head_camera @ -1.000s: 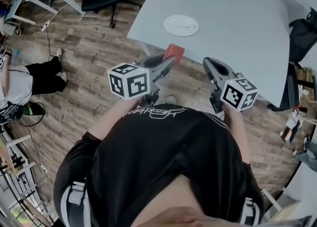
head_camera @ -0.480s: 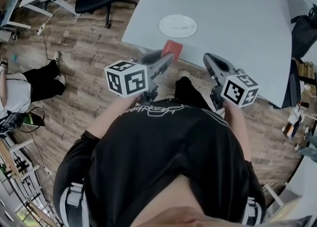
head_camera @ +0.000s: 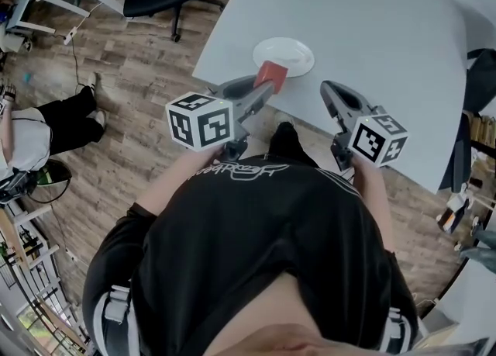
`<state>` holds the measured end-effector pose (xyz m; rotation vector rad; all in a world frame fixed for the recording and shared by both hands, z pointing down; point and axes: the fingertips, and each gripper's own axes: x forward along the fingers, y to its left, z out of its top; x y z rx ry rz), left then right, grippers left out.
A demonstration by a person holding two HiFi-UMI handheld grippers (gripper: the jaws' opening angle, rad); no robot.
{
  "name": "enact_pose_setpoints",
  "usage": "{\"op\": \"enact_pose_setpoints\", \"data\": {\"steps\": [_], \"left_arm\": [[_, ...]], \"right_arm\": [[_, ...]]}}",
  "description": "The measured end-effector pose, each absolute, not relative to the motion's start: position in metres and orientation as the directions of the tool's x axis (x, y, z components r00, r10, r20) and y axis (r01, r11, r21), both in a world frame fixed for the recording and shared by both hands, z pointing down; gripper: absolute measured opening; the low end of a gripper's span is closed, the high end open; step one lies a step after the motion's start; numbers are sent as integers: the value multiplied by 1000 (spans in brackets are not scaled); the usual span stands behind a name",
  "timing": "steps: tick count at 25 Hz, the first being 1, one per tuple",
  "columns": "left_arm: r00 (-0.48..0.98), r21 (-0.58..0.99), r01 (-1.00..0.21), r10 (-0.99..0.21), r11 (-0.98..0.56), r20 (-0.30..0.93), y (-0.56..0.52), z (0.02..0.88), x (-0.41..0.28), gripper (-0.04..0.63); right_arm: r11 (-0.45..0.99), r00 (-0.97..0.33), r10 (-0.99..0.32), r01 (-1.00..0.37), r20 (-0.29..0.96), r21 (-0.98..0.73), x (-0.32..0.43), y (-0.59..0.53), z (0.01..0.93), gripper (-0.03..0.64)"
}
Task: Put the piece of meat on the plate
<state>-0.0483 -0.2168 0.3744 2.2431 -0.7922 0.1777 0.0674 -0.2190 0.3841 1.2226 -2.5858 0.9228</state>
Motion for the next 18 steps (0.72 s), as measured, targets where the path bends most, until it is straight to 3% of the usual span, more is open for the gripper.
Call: {"op": "enact_pose_setpoints", "data": {"steps": [18], "left_arm": [[773, 631, -625, -478, -460, 417, -300, 418, -29, 89]], "right_arm": [[448, -676, -617, -723, 403, -526, 97, -309, 417, 11]]}}
